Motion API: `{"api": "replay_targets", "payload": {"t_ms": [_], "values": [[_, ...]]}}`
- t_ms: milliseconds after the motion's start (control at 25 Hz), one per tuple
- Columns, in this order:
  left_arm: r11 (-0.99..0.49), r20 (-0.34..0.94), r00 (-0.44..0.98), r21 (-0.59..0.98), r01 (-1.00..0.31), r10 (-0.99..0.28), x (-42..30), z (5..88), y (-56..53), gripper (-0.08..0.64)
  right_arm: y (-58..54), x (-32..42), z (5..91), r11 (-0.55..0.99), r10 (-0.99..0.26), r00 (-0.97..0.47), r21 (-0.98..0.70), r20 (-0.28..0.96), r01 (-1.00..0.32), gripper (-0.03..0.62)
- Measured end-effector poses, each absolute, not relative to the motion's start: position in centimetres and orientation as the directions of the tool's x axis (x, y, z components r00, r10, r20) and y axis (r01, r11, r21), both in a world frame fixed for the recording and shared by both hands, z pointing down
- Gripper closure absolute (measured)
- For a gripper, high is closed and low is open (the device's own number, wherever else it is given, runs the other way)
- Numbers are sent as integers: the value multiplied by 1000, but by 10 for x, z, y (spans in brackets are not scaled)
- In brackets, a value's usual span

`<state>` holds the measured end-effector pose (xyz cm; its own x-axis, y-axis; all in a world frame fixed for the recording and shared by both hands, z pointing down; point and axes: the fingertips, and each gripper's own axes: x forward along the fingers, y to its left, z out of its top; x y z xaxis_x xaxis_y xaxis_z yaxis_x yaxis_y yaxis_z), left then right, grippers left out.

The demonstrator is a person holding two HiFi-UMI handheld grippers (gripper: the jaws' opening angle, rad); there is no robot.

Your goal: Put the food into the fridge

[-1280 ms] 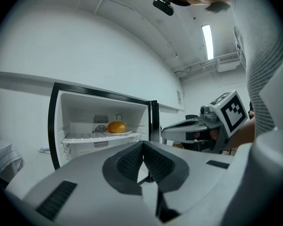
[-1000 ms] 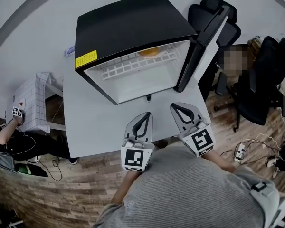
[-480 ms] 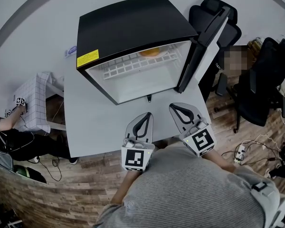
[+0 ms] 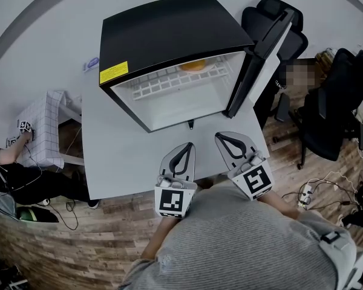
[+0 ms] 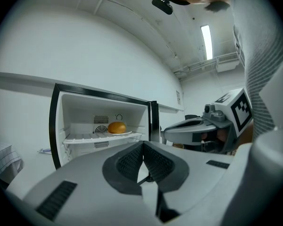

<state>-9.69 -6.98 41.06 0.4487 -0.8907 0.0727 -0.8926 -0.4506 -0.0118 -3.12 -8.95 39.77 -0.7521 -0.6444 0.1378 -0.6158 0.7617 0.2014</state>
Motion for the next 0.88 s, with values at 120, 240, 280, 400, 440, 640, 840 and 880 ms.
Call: {"api": "replay_targets", "payload": {"t_ms": [120, 240, 280, 400, 440, 640, 840, 880], "values": [[-449, 74, 448, -10, -893, -891, -99, 411, -70, 549, -89, -32, 398, 762, -645, -752, 194, 138, -618, 580], [-448, 73, 447, -8, -894, -892, -100, 412, -70, 549, -90, -35, 398, 763, -644, -753, 191, 135, -618, 580], [-447, 73, 446, -7, -894, -892, -101, 412, -70, 549, -90, -36, 398, 764, -643, -754, 193, 135, -616, 580], [-444, 71, 442, -2, -896, -894, -103, 411, -70, 549, -90, -38, 399, 766, -640, -756, 188, 139, -615, 580], [-442, 70, 441, -2, -897, -895, -104, 411, -70, 549, -90, -38, 399, 767, -639, -756, 186, 140, -614, 580], [-438, 69, 437, -2, -899, -897, -107, 412, -69, 549, -90, -43, 400, 771, -635, -760, 184, 139, -610, 580], [-436, 71, 435, 1, -900, -898, -110, 412, -69, 549, -90, -46, 400, 773, -631, -763, 184, 139, -606, 580], [-435, 70, 434, 2, -900, -898, -110, 412, -70, 549, -91, -46, 400, 774, -631, -763, 184, 141, -606, 580]]}}
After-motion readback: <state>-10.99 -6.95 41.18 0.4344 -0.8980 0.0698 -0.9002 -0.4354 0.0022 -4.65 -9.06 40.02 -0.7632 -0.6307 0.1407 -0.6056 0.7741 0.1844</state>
